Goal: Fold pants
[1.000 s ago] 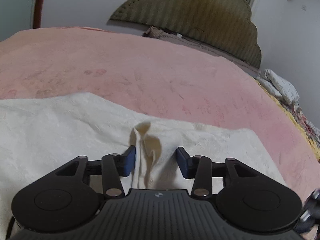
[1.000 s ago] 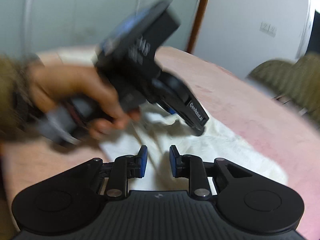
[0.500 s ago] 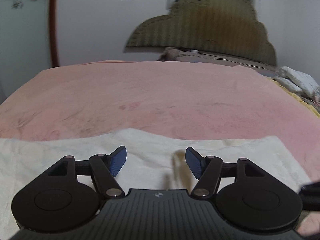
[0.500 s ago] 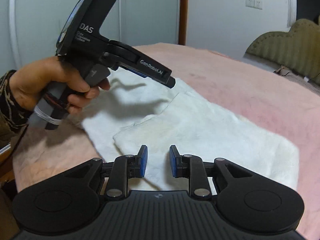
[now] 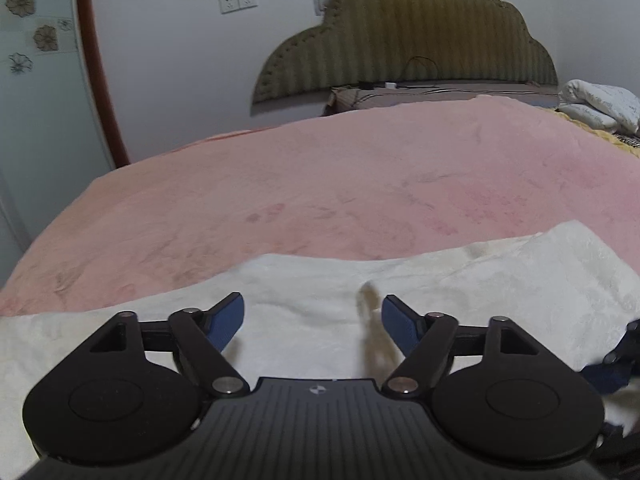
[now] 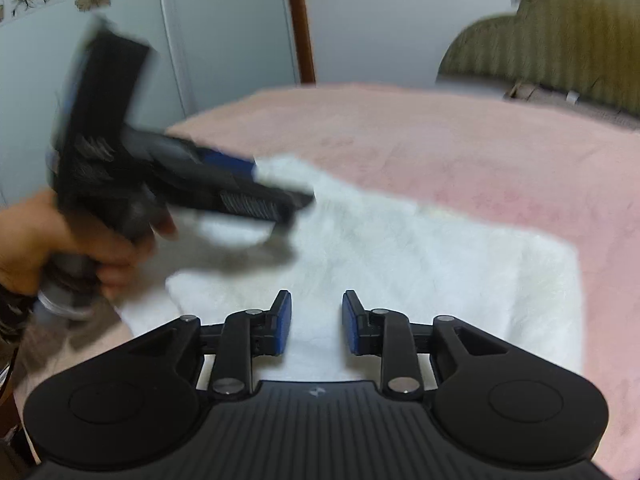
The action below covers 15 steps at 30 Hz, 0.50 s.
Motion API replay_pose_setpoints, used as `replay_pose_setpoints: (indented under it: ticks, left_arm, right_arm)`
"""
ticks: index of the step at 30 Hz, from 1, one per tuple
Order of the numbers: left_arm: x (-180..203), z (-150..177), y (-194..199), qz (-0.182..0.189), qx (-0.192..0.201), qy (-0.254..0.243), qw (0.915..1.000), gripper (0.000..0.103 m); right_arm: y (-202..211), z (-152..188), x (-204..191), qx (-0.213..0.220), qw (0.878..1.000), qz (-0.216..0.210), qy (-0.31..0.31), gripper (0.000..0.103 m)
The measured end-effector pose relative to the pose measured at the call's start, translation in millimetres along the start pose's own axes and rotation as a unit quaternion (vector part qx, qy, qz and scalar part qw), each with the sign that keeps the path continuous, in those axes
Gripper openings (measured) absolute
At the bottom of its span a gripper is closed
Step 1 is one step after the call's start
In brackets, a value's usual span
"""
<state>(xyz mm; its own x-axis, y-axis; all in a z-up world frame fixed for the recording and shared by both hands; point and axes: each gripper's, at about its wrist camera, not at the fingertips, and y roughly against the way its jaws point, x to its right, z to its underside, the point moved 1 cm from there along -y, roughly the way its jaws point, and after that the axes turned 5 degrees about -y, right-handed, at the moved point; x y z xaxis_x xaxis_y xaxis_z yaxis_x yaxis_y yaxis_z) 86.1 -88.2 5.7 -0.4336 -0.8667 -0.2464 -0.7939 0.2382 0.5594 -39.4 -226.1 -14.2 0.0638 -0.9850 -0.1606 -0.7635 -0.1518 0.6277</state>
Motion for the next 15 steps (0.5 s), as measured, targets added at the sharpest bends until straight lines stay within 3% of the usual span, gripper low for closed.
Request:
replay_pose_setpoints:
  ticks: [2,6,10,15]
  left_arm:
    - [0.6,6.8,4.7,-0.014,-0.009,-0.029,0.9994,0.084]
    - [12.7,27.0,13.5,-0.017,-0.014,-0.078,0.9967,0.084]
    - [3.9,42.5,17.5,-0.029,-0.01,-0.033,0.999,0.083]
    - [-24.5,53.0,37.3,-0.058,-0.002,-0.007,0.9983,0.089]
  right_arm:
    - [-0.5,1.3,-10.2,0.009,1.0,0.008,0.024,0.027]
    - [3.8,-6.3,-14.1,0.039,0.999,-0.017,-0.003,0.027]
    - [-12.6,-2.2,-20.4,0.011,1.0,-0.014,0.013,0.028]
    - [-5.7,-11.2,-13.2,0.039,0.999,-0.012,-0.015,0.029]
